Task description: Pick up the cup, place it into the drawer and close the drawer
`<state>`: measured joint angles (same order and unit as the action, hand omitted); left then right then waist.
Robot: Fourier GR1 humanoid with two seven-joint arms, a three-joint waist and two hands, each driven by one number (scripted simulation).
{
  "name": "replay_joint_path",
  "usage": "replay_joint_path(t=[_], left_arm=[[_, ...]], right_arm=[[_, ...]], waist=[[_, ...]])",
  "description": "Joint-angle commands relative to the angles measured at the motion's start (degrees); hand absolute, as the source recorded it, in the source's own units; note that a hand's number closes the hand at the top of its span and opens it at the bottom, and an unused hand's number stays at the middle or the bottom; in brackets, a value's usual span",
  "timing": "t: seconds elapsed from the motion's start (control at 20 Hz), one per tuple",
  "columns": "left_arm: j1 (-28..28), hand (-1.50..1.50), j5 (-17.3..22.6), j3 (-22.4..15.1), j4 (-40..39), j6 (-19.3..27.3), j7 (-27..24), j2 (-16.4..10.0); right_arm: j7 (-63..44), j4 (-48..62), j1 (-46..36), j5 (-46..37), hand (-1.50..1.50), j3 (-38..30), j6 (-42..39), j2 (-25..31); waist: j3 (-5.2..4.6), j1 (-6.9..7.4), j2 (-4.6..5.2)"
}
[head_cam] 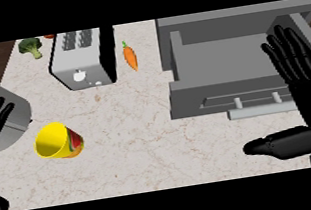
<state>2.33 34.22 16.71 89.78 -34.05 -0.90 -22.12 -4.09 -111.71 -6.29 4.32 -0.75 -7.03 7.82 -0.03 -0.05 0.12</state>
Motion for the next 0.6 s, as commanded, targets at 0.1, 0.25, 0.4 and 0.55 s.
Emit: replay_joint_path(t=[0.1,0.25,0.4,0.55], left_arm=[[9.01,-1.5,-6.99,1.77,-19.28,-3.96,-5.53,-2.44],[4.99,-1.5,-9.13,2.56,-21.49,-8.12,-9.69,-3.02],[7.99,-1.5,-18.55,1.13,-29.42,-4.43,-17.31,-0.34],[9.68,-1.5,-23.91,-0.08,-35.3,-2.36,-22.5,0.01]], right_arm=[[-1.89,2.55,-5.52,0.67,-1.5,-1.27,-0.95,1.3],[-0.52,4.22,-7.22,0.61,-1.5,-2.98,-1.19,1.83],[0.73,2.87,-4.23,0.33,-1.5,-2.65,-1.46,1.2],[0.13,2.93,-5.24,0.03,-1.5,-2.4,-1.9,1.47]], waist=[[-0.03,-0.49,0.07],[-0.01,-0.03,-0.01],[-0.03,-0.4,0.05],[-0.02,-0.35,0.01]])
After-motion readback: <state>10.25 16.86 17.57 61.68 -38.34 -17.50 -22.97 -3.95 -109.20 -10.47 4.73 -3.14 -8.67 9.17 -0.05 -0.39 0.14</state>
